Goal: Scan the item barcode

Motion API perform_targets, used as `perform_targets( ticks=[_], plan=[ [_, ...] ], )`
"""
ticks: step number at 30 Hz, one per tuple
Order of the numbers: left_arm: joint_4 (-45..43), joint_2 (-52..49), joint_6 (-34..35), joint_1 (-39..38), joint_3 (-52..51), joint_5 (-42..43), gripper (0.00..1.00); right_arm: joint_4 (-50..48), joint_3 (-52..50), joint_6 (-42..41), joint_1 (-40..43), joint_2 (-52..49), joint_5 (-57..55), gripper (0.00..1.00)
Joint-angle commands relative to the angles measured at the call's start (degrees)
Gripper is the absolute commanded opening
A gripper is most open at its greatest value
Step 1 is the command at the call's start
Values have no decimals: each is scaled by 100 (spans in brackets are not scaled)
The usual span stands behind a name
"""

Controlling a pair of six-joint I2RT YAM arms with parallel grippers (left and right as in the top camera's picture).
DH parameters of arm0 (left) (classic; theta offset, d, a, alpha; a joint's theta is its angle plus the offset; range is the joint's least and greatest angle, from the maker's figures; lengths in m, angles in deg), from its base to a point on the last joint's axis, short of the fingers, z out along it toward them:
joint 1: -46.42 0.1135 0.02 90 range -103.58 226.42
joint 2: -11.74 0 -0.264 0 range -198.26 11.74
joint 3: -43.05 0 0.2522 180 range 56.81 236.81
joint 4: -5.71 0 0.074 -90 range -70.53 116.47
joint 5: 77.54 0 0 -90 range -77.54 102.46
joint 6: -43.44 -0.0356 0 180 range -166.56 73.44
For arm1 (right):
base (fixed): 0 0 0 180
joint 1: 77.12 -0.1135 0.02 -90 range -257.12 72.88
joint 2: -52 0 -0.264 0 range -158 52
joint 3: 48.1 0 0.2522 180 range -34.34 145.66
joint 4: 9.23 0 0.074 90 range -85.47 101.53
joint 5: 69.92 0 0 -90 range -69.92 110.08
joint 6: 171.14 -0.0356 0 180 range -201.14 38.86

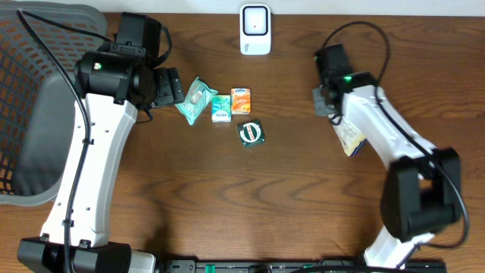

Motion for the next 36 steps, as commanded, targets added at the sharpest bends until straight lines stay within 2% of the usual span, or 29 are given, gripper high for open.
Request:
perform_targets(
  ticks=[1, 5, 6, 11, 17, 20, 22, 23, 30, 33, 36],
  plan=[
    [17, 9, 52, 9, -17, -70, 98, 31, 57, -363, -273, -321, 621, 1],
    [17, 9, 52, 9, -17, -70, 98, 35, 81, -647, -616, -313, 673, 2],
    [17, 9, 52, 9, -17, -70, 98, 52, 111, -654, -697, -286, 675, 6],
    [17, 9, 52, 9, -17, -70, 98, 424, 579, -732, -1005, -229, 673, 45],
    [17, 9, 52, 9, -17, -68, 98, 1078, 1355, -730, -1012, -229, 181, 73],
    [17, 9, 52, 9, -17, -70, 98, 1167, 1440, -728, -809, -229, -271, 84],
    [17, 9, 52, 9, -17, -70, 98, 1228, 1432, -723, -597, -234, -138, 95],
    [17, 9, 52, 9, -17, -70, 98, 1259, 1410, -699, -474, -238, 17, 97],
    [17, 9, 52, 9, -17, -70, 98, 1185, 1008, 269, 398, -308, 2009, 97],
    [17, 9, 52, 9, -17, -70, 98, 925, 654, 372, 605, -319, 2430, 94],
    [17, 9, 52, 9, -17, -70, 98, 643, 264, 372, 704, -337, 2455, 86]
  ],
)
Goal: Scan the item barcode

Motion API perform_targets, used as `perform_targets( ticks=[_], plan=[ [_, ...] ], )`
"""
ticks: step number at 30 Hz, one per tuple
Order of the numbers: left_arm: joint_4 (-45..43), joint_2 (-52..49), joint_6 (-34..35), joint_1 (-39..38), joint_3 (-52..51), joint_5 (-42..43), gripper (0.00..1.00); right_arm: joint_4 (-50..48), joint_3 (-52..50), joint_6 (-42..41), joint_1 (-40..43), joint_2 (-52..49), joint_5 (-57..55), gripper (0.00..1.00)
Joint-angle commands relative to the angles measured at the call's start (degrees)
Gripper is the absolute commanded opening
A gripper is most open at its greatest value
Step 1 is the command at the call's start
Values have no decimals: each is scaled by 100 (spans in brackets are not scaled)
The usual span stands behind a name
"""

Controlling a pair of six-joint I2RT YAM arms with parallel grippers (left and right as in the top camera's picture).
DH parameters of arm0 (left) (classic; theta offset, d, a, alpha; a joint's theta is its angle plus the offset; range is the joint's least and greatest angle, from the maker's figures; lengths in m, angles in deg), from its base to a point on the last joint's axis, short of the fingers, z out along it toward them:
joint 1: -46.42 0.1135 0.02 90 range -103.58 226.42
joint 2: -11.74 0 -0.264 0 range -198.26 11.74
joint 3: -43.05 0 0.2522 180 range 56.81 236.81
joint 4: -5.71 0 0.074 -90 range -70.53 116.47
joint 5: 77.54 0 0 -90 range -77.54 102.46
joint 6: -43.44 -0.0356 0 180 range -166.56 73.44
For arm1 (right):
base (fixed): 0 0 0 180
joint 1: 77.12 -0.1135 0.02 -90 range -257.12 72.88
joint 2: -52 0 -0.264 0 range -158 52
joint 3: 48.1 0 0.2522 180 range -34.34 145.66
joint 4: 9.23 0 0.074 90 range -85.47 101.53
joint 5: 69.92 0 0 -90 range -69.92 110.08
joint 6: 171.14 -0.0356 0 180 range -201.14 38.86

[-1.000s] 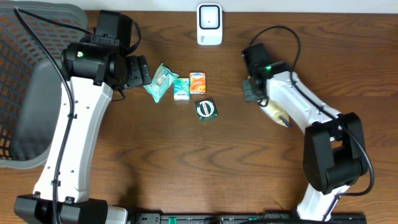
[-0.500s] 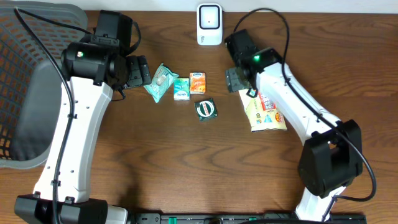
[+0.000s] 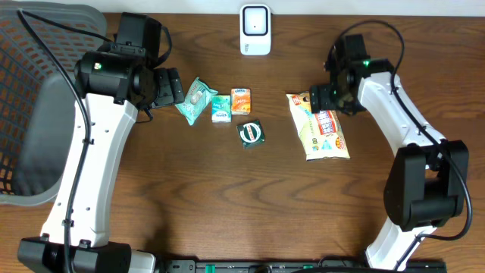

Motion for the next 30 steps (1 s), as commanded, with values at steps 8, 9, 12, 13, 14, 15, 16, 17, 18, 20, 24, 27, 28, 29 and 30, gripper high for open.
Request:
perform_targets(
  ticks=[8, 9, 12, 13, 14, 15, 16, 17, 18, 20, 24, 27, 28, 29, 30],
  plan=[
    [20, 9, 52, 9, -17, -70, 98, -951, -1163, 195, -52, -44, 782, 75],
    [22, 9, 52, 9, -17, -70, 98, -1078, -1285, 192, -66, -44, 782, 75],
    [20, 9, 52, 9, -17, -70, 98, -1298, -1508, 131, -63, -44, 785, 67],
    [20, 9, 52, 9, -17, -70, 98, -1335, -1558, 129, -66, -44, 791, 60],
    [20, 9, 52, 9, -17, -70, 98, -1335, -1582, 129, -66, -44, 802, 52],
    [20, 9, 52, 9, -17, -70, 98, -1325, -1587, 129, -66, -44, 809, 44],
    [20, 9, 52, 9, -17, -70, 98, -1322, -1587, 129, -68, -44, 813, 36],
    [20, 9, 52, 9, -17, -70, 98, -1327, -1585, 129, -74, -44, 835, 29],
    [20, 9, 52, 9, -17, -70, 98, -1338, -1582, 131, -87, -44, 879, 21],
    [20, 9, 52, 9, -17, -70, 98, -1379, -1582, 127, -114, -44, 1003, 3],
    [20, 9, 52, 9, -17, -70, 98, -1453, -1545, -166, -146, -37, 1106, 1],
    [20, 9, 52, 9, -17, -70, 98, -1456, -1364, -417, -151, -24, 1305, 1],
    [20, 9, 52, 9, -17, -70, 98, -1458, -1270, -431, -151, -9, 1438, 1],
    [20, 9, 52, 9, -17, -70, 98, -1464, -1163, -431, -151, 2, 1576, 1],
    [20, 9, 52, 9, -17, -70, 98, -1484, -1040, -431, -151, 11, 1700, 1]
  ],
)
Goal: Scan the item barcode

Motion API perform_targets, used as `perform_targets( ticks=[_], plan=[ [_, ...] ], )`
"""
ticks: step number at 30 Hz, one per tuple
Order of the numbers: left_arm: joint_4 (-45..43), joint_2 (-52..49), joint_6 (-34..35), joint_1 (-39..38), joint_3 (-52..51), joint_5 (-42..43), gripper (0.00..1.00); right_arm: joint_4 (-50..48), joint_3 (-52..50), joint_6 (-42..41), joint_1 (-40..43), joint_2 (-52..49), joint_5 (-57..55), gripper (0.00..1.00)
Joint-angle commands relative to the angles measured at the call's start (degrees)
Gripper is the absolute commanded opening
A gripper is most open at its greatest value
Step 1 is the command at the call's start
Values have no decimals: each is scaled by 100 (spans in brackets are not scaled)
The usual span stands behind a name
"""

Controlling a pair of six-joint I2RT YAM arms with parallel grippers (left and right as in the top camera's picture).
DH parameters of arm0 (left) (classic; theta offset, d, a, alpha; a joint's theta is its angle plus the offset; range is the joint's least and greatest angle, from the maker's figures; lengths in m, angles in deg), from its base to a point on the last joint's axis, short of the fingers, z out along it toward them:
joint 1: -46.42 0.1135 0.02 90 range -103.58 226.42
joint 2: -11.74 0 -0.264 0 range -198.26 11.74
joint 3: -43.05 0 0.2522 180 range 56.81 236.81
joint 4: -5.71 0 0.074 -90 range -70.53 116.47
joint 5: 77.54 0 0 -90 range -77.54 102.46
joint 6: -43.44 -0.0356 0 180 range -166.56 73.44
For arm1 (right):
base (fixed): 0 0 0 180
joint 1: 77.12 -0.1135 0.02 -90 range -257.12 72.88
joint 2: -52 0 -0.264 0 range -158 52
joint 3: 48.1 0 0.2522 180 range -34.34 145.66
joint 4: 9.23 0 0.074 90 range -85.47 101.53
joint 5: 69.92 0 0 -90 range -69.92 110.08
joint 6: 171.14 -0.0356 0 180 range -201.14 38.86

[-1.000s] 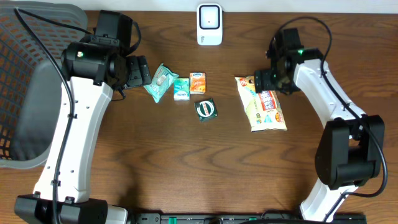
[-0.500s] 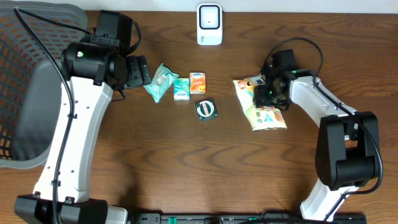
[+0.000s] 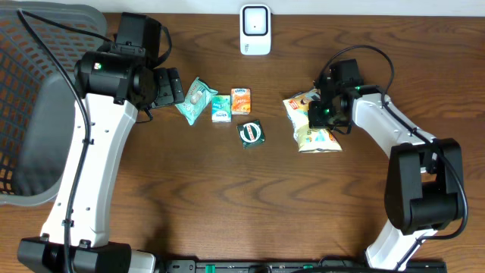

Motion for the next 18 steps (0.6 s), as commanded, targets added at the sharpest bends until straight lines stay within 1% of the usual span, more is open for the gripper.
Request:
perform_targets(
  ticks=[1, 3, 6, 12, 18],
  plan=[
    [17, 9, 52, 9, -17, -70, 98, -39, 431, -219, -79, -96, 662, 1],
    [17, 9, 52, 9, -17, -70, 98, -153, 754, -295, -83, -96, 868, 1],
    [17, 9, 52, 9, -17, -70, 98, -586, 1093, -680, -90, -96, 861, 1],
    [17, 9, 52, 9, -17, -70, 98, -2299, 1189, -1751, -116, -98, 758, 1],
    [17, 9, 52, 9, -17, -70, 98, -3580, 1202, -2238, -332, -98, 203, 1]
  ],
)
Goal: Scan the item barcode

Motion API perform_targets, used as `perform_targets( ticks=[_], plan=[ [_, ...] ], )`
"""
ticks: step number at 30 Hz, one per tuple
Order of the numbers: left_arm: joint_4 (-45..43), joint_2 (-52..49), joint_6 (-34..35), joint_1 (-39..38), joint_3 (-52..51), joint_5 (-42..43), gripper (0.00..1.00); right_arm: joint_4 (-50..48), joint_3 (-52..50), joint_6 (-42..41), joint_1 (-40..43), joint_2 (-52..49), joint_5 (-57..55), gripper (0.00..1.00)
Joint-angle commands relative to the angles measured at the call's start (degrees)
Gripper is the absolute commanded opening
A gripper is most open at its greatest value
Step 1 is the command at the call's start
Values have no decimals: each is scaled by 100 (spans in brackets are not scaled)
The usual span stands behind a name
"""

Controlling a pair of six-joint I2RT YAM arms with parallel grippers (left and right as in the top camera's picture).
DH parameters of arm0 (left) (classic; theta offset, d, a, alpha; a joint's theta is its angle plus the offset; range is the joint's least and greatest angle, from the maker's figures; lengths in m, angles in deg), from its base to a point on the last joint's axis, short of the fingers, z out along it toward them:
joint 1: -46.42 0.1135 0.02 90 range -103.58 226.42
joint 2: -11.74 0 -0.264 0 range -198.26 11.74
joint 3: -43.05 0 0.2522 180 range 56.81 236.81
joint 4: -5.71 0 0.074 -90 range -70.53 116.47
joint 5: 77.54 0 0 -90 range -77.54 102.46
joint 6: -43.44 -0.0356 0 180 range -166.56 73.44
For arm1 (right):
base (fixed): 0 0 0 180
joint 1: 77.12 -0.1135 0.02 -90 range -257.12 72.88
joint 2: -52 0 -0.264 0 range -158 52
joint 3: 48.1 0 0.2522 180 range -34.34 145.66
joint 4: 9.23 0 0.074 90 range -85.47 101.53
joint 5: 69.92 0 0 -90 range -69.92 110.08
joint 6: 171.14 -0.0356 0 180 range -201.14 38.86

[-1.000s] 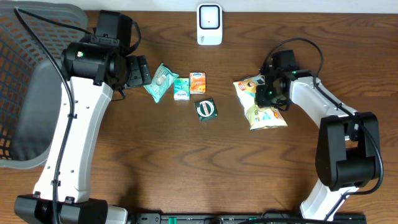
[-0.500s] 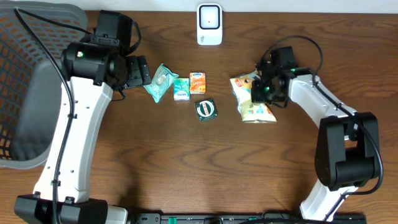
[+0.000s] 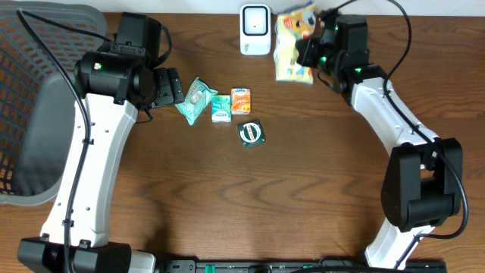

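Observation:
My right gripper (image 3: 312, 47) is shut on a yellow snack bag (image 3: 292, 47), holding it in the air at the back of the table, just right of the white barcode scanner (image 3: 255, 30). The bag's printed face shows to the camera, and I cannot tell where its barcode is. My left gripper (image 3: 174, 86) hangs at the left, beside a teal packet (image 3: 195, 100), with its fingers parted and nothing between them.
A small teal box (image 3: 220, 108), an orange box (image 3: 241, 100) and a dark round packet (image 3: 251, 133) lie left of the table's middle. A grey mesh basket (image 3: 34, 106) stands at the far left edge.
My right gripper has moved with the snack bag from the table's right middle up to the back, beside the scanner. The left arm has not moved.
At first my right gripper held the bag low at the right, mostly hidden under the arm. Then the bag lay flat, face up, on the table's right middle. Later it was crumpled in the gripper there, and now it hangs by the scanner.

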Motion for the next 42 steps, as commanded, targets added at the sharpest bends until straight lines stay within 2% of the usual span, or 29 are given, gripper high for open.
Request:
perform_targets(
  ticks=[1, 7, 12, 15, 19, 25, 30, 42],
  plan=[
    [17, 9, 52, 9, -17, -68, 98, -439, 142, -516, -232, 20, -317, 1],
    [17, 9, 52, 9, -17, -68, 98, -501, 863, -264, -555, -280, -907, 1],
    [17, 9, 52, 9, -17, -68, 98, 350, 2389, 186, -715, -1191, -1246, 1],
    [17, 9, 52, 9, -17, -66, 98, 535, 3265, 715, -798, -1803, -1482, 1],
    [17, 9, 52, 9, -17, -68, 98, 483, 3908, 1370, -970, -2347, -2413, 1],
    [17, 9, 52, 9, -17, -66, 98, -352, 4002, 2288, -1220, -2752, -2726, 1],
    [17, 9, 52, 9, -17, -68, 98, -968, 4002, 2299, -1287, -2931, -2728, 1],
    [17, 9, 52, 9, -17, -68, 98, -1228, 4002, 2297, -1241, -3200, -2743, 1]
  ],
)
